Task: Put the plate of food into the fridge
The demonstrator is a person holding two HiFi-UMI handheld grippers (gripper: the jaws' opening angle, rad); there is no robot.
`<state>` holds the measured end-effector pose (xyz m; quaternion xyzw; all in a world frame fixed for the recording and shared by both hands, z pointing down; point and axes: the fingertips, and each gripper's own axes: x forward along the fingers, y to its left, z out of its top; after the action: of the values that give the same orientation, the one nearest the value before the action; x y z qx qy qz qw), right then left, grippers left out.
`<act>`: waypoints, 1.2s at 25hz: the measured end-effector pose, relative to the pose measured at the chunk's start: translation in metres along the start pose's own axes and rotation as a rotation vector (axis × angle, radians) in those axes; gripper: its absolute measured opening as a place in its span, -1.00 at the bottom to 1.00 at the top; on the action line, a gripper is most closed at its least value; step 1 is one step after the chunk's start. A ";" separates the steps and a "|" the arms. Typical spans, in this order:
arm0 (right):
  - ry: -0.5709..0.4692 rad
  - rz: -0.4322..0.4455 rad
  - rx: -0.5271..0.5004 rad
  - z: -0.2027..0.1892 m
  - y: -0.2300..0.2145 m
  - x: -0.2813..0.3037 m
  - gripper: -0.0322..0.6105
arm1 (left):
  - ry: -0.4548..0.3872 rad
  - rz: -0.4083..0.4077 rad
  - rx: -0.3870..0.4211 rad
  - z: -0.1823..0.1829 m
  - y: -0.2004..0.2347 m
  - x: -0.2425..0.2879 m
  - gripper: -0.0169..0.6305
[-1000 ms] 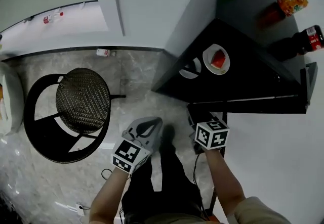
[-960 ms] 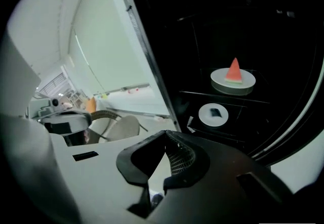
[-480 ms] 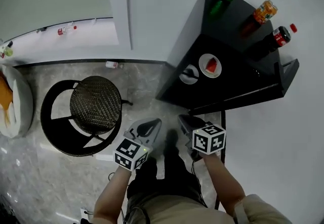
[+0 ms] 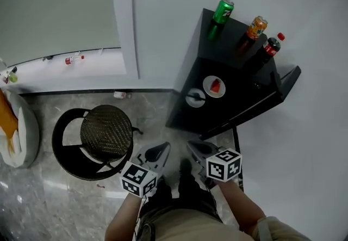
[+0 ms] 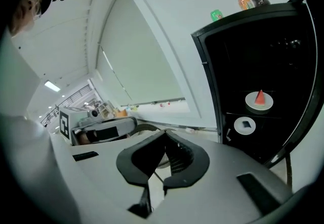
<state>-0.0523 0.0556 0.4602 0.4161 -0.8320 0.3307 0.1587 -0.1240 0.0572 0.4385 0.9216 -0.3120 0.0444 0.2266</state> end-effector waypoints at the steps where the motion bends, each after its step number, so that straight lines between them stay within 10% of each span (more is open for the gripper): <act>1: -0.012 0.007 0.005 0.003 0.004 -0.004 -0.83 | -0.004 -0.002 0.007 0.003 -0.003 -0.002 -0.92; 30: -0.183 0.133 -0.034 -0.001 -0.003 -0.175 -0.83 | -0.070 -0.057 0.182 0.049 -0.179 0.044 -0.92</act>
<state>0.0561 0.1575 0.3677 0.3856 -0.8743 0.2871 0.0670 0.0145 0.1368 0.3344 0.9478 -0.2882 0.0340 0.1319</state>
